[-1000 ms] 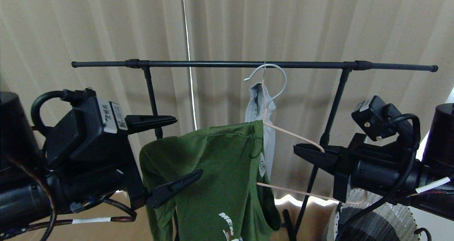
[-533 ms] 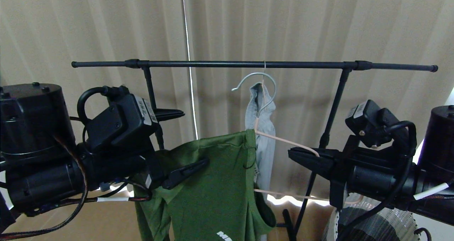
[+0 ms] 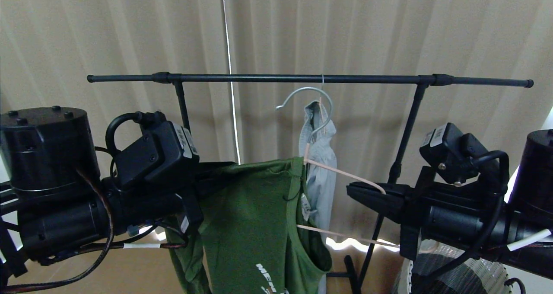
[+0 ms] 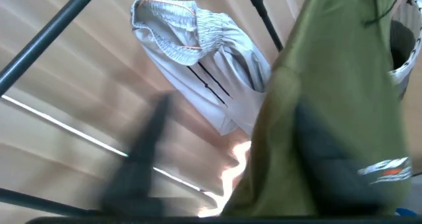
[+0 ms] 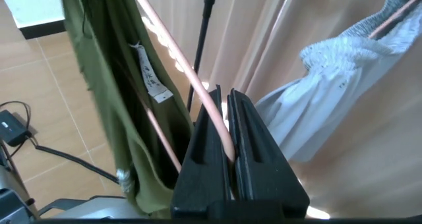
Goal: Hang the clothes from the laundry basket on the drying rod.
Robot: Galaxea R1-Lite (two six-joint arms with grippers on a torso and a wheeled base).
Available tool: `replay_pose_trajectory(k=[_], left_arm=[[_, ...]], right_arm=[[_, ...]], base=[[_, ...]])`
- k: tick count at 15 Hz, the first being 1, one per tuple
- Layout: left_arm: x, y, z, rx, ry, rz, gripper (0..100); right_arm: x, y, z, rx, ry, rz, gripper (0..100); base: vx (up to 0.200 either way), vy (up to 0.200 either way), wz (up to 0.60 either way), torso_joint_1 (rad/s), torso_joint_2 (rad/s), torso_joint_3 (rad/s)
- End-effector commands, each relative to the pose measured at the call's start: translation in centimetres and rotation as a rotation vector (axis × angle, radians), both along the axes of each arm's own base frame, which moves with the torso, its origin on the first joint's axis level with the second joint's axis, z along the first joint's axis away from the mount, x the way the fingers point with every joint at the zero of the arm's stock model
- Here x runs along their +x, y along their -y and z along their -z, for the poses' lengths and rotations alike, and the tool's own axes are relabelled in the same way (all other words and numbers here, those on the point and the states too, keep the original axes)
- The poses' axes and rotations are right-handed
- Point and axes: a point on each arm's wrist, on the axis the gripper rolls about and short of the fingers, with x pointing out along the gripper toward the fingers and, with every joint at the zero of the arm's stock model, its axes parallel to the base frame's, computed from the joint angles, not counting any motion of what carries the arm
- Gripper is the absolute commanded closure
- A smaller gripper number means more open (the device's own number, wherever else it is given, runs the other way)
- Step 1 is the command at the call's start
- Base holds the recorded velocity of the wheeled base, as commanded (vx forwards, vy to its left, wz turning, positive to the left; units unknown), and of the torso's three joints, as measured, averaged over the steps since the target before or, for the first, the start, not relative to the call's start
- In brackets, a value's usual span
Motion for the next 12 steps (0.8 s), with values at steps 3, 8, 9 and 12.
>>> replay_pose_trajectory(k=[3, 8, 9, 12], left_arm=[[-0.08, -0.06, 0.33, 0.006, -0.010, -0.002, 100], [-0.46, -0.29, 0.87, 0.005, -0.016, -0.006, 100], [-0.50, -0.34, 0.88, 0.003, -0.008, -0.015, 100], [-0.53, -0.51, 1.03, 0.009, -0.007, -0.078, 100]], right_arm=[[-0.19, 0.09, -0.20, 0.006, 0.007, -0.002, 100], [-0.41, 0.28, -0.57, 0.016, 0.019, -0.002, 100], [-0.43, 0.30, -0.48, 0.013, 0.017, -0.001, 0], [-0.59, 0.50, -0.36, 0.010, 0.016, 0.008, 0]], base=[[0.000, 0.000, 0.00, 0.000, 0.00, 0.000], [0.000, 0.000, 0.00, 0.000, 0.00, 0.000], [0.000, 0.000, 0.00, 0.000, 0.00, 0.000], [0.000, 0.000, 0.00, 0.000, 0.00, 0.000]])
